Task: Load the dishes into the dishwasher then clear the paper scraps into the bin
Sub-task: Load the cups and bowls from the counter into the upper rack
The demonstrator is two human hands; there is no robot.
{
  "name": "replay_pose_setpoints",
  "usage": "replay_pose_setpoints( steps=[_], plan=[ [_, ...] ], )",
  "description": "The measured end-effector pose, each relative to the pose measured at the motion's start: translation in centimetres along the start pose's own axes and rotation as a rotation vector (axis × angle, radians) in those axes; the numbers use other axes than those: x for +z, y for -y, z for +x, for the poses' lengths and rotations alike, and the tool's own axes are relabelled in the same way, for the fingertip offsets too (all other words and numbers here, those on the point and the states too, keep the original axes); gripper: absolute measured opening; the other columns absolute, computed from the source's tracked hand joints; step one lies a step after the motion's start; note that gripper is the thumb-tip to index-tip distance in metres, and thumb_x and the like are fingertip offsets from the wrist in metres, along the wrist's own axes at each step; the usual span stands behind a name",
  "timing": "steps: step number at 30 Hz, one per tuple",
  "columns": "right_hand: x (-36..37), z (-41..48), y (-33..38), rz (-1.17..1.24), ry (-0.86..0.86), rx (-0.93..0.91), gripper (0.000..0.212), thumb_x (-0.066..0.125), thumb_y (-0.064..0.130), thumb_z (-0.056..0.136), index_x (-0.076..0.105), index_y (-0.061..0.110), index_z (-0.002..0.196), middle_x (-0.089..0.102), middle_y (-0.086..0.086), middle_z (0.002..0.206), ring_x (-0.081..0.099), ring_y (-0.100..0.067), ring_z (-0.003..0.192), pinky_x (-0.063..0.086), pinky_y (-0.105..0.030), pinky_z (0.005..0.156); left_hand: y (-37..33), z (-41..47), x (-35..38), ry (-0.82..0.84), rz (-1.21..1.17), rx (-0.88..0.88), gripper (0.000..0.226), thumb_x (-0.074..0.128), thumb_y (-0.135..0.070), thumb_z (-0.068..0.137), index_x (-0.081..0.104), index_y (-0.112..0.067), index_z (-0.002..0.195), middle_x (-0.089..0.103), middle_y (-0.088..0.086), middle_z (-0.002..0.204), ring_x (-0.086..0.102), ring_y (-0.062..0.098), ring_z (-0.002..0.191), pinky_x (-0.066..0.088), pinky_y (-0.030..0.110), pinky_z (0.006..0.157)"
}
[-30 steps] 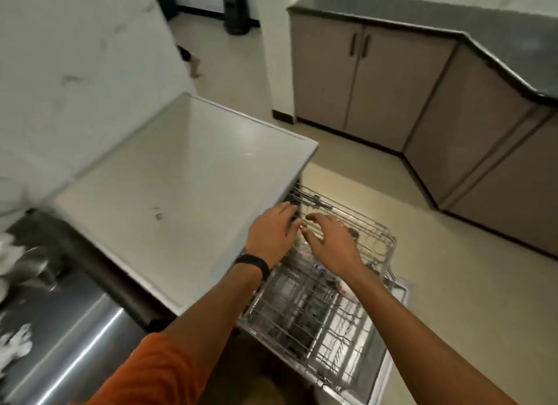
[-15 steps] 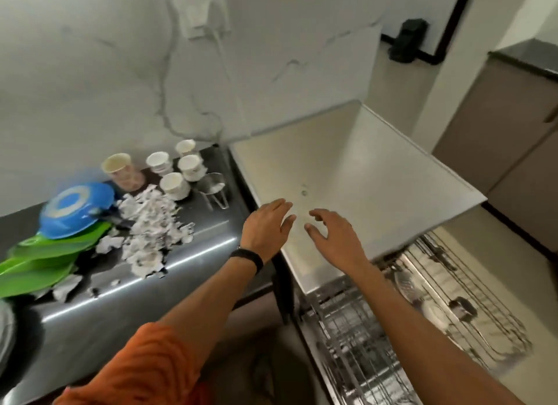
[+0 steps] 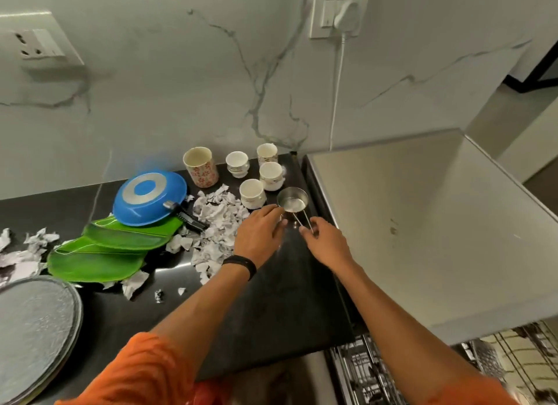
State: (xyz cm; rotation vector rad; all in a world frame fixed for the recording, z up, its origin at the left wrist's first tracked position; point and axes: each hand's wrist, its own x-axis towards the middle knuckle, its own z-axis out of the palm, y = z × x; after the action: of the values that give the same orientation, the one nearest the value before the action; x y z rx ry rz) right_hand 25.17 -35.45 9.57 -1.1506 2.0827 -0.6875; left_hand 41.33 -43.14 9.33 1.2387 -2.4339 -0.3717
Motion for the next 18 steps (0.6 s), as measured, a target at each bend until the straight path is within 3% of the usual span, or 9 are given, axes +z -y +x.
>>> replay_pose_setpoints(
  steps=[3, 5, 8, 11, 15, 18],
  plan=[
    [1.0, 1.6, 0.2, 0.056, 0.032, 0.093, 0.059, 0.054, 0.047, 0.102, 0.042, 0.018, 0.151, 0.061, -0.006, 0.138, 0.057, -0.028, 0.128, 0.047, -0.043, 0.108, 1.9, 1.2, 0.4, 0.007, 0.007, 0.005, 0.029, 0.055, -0.036, 0.102, 0.066, -0.023, 0.125, 0.063, -0.003, 0.131, 0.061, 0.02, 0.112, 0.054, 0.035, 0.086],
    [1.4, 2.5, 0.0, 0.115, 0.027, 0.133, 0.052, 0.055, 0.044, 0.102, 0.049, 0.018, 0.146, 0.067, -0.005, 0.126, 0.065, -0.024, 0.115, 0.052, -0.043, 0.103, 2.3, 1.8, 0.6, 0.011, 0.011, 0.017, 0.028, 0.055, -0.036, 0.101, 0.066, -0.023, 0.123, 0.063, -0.003, 0.13, 0.061, 0.019, 0.112, 0.054, 0.034, 0.086],
    [1.5, 3.1, 0.0, 0.351, 0.018, 0.19, 0.028, 0.058, 0.028, 0.103, 0.06, 0.015, 0.128, 0.073, -0.002, 0.101, 0.073, -0.017, 0.085, 0.06, -0.032, 0.08, 2.3, 2.5, 0.9, 0.024, 0.008, 0.029, 0.032, 0.054, -0.037, 0.102, 0.065, -0.022, 0.128, 0.063, -0.002, 0.132, 0.061, 0.02, 0.115, 0.054, 0.035, 0.087],
    [0.8, 2.5, 0.3, 0.519, -0.011, 0.187, 0.016, 0.056, 0.016, 0.104, 0.063, 0.014, 0.119, 0.075, -0.003, 0.096, 0.072, -0.013, 0.075, 0.051, -0.016, 0.06, 1.7, 2.9, 1.2, 0.039, -0.022, 0.033, 0.038, 0.056, -0.036, 0.101, 0.059, -0.021, 0.136, 0.058, 0.001, 0.14, 0.059, 0.023, 0.12, 0.055, 0.039, 0.091],
    [-1.1, 0.6, -0.8, 0.597, -0.087, 0.121, 0.014, 0.057, 0.014, 0.104, 0.067, 0.012, 0.114, 0.077, -0.003, 0.093, 0.073, -0.013, 0.074, 0.05, -0.014, 0.061, -0.2, 3.7, 1.4, -0.026, -0.189, -0.052, 0.05, 0.058, -0.037, 0.1, 0.045, -0.024, 0.147, 0.037, 0.007, 0.154, 0.047, 0.027, 0.133, 0.05, 0.04, 0.097],
    [-3.5, -1.9, -2.6, 0.617, -0.107, 0.081, 0.013, 0.058, 0.013, 0.103, 0.068, 0.016, 0.11, 0.078, 0.0, 0.092, 0.074, -0.013, 0.079, 0.054, -0.018, 0.069, -2.8, 4.6, 1.7, -0.006, -0.356, -0.139, 0.056, 0.048, -0.049, 0.103, 0.039, -0.024, 0.151, 0.036, 0.01, 0.154, 0.042, 0.027, 0.139, 0.041, 0.044, 0.111]
  ],
)
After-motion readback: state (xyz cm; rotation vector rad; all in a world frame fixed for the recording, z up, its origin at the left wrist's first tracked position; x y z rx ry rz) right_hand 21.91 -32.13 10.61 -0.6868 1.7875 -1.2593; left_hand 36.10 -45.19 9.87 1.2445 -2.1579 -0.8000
